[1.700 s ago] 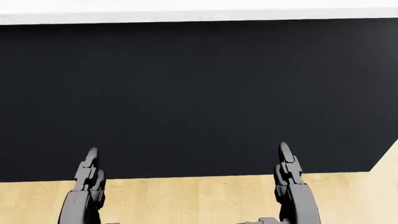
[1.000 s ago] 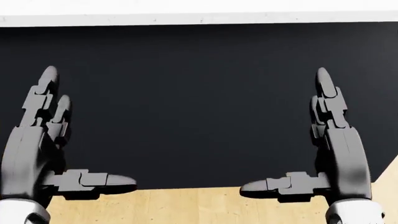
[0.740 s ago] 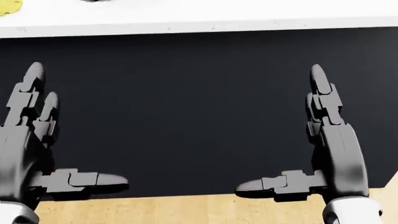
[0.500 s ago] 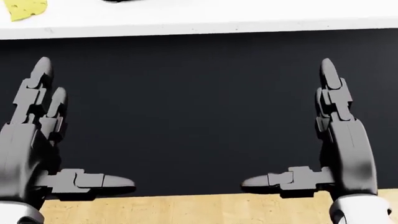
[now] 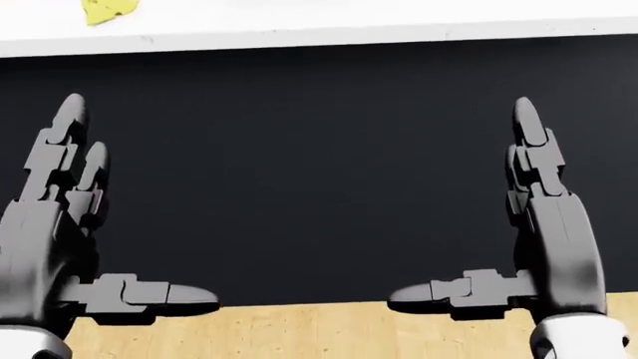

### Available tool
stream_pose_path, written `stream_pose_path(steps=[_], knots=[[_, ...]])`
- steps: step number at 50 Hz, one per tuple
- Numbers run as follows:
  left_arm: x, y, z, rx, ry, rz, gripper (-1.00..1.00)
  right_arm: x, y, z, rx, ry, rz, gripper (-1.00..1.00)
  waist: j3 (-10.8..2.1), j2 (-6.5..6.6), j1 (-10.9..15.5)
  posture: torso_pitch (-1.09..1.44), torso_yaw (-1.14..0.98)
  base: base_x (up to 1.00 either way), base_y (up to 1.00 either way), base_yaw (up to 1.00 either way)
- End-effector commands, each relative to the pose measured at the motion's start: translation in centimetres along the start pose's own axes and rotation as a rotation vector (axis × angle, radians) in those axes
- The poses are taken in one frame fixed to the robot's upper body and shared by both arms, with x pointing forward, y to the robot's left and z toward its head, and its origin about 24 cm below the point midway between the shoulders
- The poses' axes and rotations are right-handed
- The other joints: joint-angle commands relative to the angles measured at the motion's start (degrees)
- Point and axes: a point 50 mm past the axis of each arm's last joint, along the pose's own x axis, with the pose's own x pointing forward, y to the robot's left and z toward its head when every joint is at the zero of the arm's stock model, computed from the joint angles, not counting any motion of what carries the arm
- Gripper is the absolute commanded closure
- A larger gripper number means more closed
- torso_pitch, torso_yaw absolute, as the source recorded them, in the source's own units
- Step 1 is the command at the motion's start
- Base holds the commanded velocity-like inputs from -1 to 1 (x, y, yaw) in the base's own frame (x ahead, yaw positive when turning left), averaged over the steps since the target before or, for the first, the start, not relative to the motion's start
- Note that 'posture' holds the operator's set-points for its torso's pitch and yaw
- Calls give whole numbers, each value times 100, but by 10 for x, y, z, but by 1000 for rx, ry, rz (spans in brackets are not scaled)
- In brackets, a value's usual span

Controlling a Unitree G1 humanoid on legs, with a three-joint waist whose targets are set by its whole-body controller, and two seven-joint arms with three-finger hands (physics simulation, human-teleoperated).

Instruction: Place the cheese in the stand mixer bowl.

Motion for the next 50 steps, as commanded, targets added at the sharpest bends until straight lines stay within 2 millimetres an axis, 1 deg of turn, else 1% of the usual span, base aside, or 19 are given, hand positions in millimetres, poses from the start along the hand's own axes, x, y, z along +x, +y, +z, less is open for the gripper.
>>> stream_pose_path(steps=[1,3,4,6,14,16,18,21,26,27,29,30,31,34,36,41,45,47,50], knots=[[0,3,11,17,-65,13,-100,0,2,14,2,-75,8,-100,-74,17,20,0,0,0,38,0],[-1,3,12,22,-66,13,-100,0,2,14,0,-74,8,-100,-199,471,26,0,0,0,37,0],[-1,3,13,21,-67,13,-100,-1,2,14,0,-75,8,-100,-203,317,58,0,0,0,37,0],[-2,3,12,22,-67,14,-100,-1,2,15,0,-76,9,-100,-91,247,88,0,0,0,38,0],[-2,3,11,25,-66,12,-100,-1,2,15,0,-79,10,-100,-37,-259,64,0,0,0,37,0],[-1,3,11,26,-66,11,-100,-1,2,15,0,-79,10,-100,-97,-504,51,0,0,0,36,0],[-2,3,11,26,-66,10,-100,0,1,14,0,-79,10,-100,-70,-363,-6,0,0,0,37,0],[-2,3,12,27,-67,10,-100,0,1,14,1,-81,9,-100,-152,-412,24,0,0,0,37,0],[-2,3,15,30,-71,11,-100,-1,1,15,1,-82,10,-100,-53,-56,10,0,0,0,37,0],[-2,3,14,30,-71,11,-100,-1,2,15,1,-83,10,-100,-79,101,1,0,0,0,37,0],[-2,3,14,30,-71,10,-100,-2,2,16,2,-84,10,-100,-229,633,60,0,0,0,38,0],[-2,3,14,31,-71,11,-100,-2,3,17,2,-85,10,-100,-81,229,79,0,0,0,38,0],[-3,3,13,30,-71,12,-100,-2,3,17,2,-84,10,-100,-75,309,79,0,0,0,37,0],[-3,3,14,32,-71,11,-100,-3,3,18,5,-86,9,-100,-127,136,89,0,0,0,37,0],[-3,4,10,33,-72,13,-100,-3,3,18,10,-93,7,-100,-40,-57,111,0,0,0,16,0],[-3,4,12,33,-72,14,-100,-4,2,20,22,-105,4,-100,-66,-18,114,0,0,0,0,0],[-3,4,14,36,-74,13,-100,-5,1,21,17,-112,3,-100,-44,-116,176,0,0,0,0,0],[-3,5,15,35,-75,15,-100,-5,2,21,15,-110,3,-100,-121,-187,193,0,0,5,0,0],[-4,3,13,37,-76,12,-100,-5,1,23,13,-116,1,-100,-101,-472,165,0,0,7,0,0]])
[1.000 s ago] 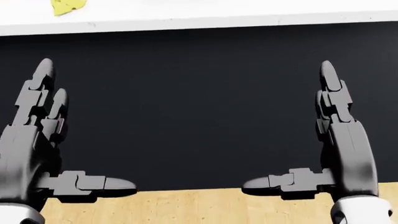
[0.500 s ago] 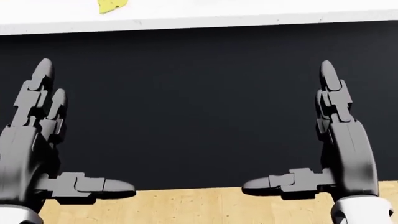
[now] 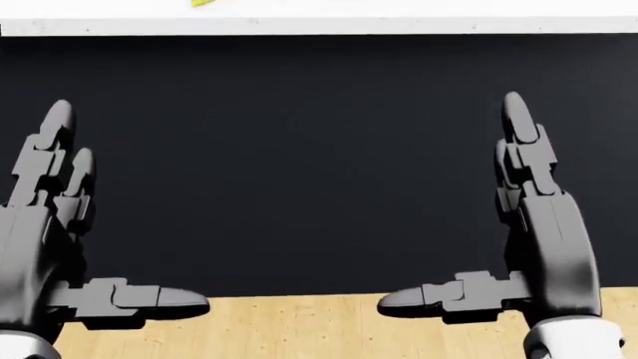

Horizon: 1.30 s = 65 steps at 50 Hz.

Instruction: Place the cheese in the stand mixer bowl.

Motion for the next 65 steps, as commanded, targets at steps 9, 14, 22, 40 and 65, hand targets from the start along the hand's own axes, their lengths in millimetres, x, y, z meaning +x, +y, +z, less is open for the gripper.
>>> stream_pose_path(steps=[9,14,22,40,65], knots=[[-2,-3,19,0,-100,-18,-100,-2,-6,17,-15,-97,-32,-100,-2,258,-35,0,0,12,0,0],[-2,-2,21,1,-101,-17,-100,-2,-6,17,-17,-97,-32,-100,-67,689,-73,0,0,14,0,0],[-3,-2,22,2,-102,-17,-100,-4,-6,19,-18,-103,-35,-100,21,340,6,0,0,14,0,0],[-2,-1,24,3,-105,-17,-100,-5,-8,20,-19,-104,-39,-100,-33,670,-29,0,0,14,0,0],[-2,-2,32,9,-118,-20,-100,-7,-9,21,-13,-108,-42,-100,-74,650,-18,0,0,13,0,0]])
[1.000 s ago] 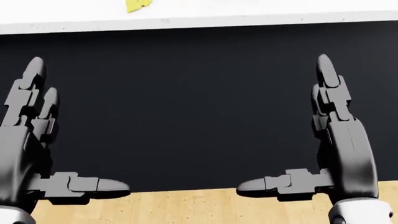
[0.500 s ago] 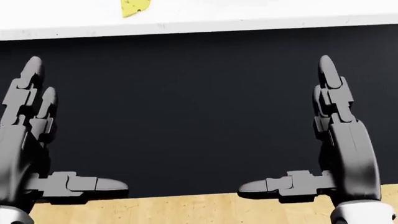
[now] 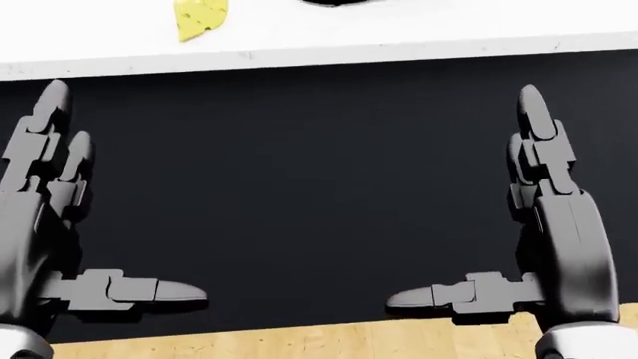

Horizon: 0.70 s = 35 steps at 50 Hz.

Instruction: Place the cheese in the stand mixer bowl.

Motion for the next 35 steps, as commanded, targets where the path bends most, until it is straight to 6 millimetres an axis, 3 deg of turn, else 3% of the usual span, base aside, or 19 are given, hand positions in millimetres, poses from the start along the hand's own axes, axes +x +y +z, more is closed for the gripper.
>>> stream_pose_path(steps=[1,8,10,11,12,14,17,21,23,25,27,31,33,35], knots=[[-1,-1,16,4,-83,-1,-100,-1,-4,14,-12,-80,-19,-100,-82,74,-33,0,0,13,0,0],[-3,-1,11,5,-82,0,-100,-2,-5,15,-13,-81,-21,-100,-78,-311,29,0,0,14,0,0],[-2,0,15,5,-84,1,-100,-2,-5,15,-14,-81,-21,-100,-115,-562,40,0,0,13,0,0],[-2,-1,16,5,-84,0,-100,-2,-5,16,-15,-82,-21,-100,-194,-785,28,0,0,13,0,0],[-2,-1,16,4,-84,-1,-100,-2,-5,16,-15,-83,-21,-100,-144,-518,-37,0,0,15,0,0],[-3,-1,12,5,-84,0,-100,-2,-5,16,-15,-83,-22,-100,-109,-598,-30,0,0,14,0,0],[-4,-1,13,5,-85,0,-100,-3,-6,16,-15,-84,-23,-100,-102,-475,-43,0,0,14,0,0],[-3,-2,15,5,-85,-2,-100,-4,-6,17,-15,-85,-26,-100,-23,-189,-58,0,0,14,0,0],[-4,-2,12,4,-85,-2,-100,-4,-6,17,-16,-85,-26,-100,-114,138,-75,0,0,14,0,0],[-4,-1,15,4,-85,-2,-100,-4,-6,17,-16,-85,-26,-100,-112,43,-8,0,0,13,0,0],[-4,-2,16,5,-85,-3,-100,-4,-7,17,-15,-85,-27,-100,-76,32,4,0,0,13,0,0],[-3,-3,17,6,-87,-6,-100,-5,-7,18,-14,-87,-27,-100,-91,-174,15,0,0,14,0,0],[-3,-2,19,6,-89,-5,-100,-5,-8,19,-12,-89,-30,-100,-72,-310,29,0,0,14,0,0],[-2,-3,20,7,-93,-7,-100,-5,-8,18,-12,-89,-30,-100,-112,-561,42,0,0,14,0,0]])
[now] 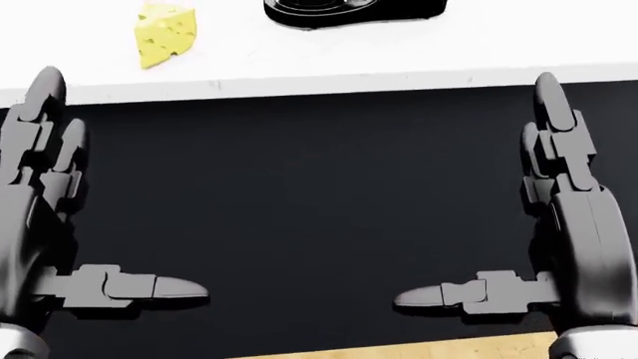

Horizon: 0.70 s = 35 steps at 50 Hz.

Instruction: Place the cheese in the stand mixer bowl.

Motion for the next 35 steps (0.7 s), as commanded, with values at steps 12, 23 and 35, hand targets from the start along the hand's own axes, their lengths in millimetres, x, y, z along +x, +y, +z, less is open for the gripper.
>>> stream_pose_path(steps=[12,23,35], knots=[[0,-3,14,1,-65,-11,-100,-2,-4,9,-9,-53,-21,-100,17,498,-122,0,0,14,0,0],[-3,-7,15,1,-71,-22,-100,-4,-6,12,-14,-61,-23,-100,-11,351,-24,0,0,13,0,0],[-8,-8,39,1,-112,-27,-100,-7,-9,19,-20,-71,-33,-100,14,237,-90,0,0,13,0,0]])
